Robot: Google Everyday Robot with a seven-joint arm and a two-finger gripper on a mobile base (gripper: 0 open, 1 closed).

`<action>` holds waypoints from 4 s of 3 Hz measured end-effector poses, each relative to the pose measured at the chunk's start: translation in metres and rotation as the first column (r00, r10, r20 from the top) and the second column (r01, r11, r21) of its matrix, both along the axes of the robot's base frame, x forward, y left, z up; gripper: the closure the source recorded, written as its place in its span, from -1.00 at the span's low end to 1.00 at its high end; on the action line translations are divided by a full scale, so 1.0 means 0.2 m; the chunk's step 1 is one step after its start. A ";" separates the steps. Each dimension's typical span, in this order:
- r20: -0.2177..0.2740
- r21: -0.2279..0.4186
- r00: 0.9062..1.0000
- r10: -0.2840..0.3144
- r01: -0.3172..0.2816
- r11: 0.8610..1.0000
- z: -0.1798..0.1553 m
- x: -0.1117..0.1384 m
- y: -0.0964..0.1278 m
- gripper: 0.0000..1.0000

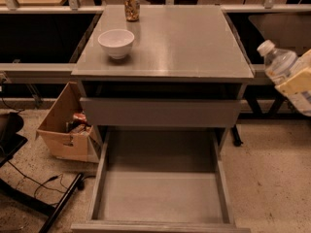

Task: Place blue plastic bottle into middle drawer

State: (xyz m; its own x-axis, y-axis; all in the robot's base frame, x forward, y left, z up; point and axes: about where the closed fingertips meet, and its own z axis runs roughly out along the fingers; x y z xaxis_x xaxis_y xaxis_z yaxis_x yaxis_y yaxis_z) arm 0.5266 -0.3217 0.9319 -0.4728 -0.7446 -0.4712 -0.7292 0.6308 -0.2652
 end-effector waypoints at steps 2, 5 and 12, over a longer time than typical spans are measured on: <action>-0.270 0.071 0.962 0.034 -0.015 0.997 -0.94 -0.27 0.13 1.00; -0.454 0.143 0.880 0.141 -0.085 0.986 -1.49 -0.31 0.42 1.00; -0.686 0.068 0.728 0.020 0.037 0.997 -2.74 -0.03 1.15 -0.46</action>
Offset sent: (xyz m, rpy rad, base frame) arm -0.1054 0.0458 -0.3151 0.1147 0.5229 0.0483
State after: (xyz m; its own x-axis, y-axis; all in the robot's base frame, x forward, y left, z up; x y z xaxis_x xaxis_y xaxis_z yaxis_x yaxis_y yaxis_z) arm 0.5202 -0.0913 0.3835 -0.6940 -0.7168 -0.0677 -0.6892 0.6342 0.3504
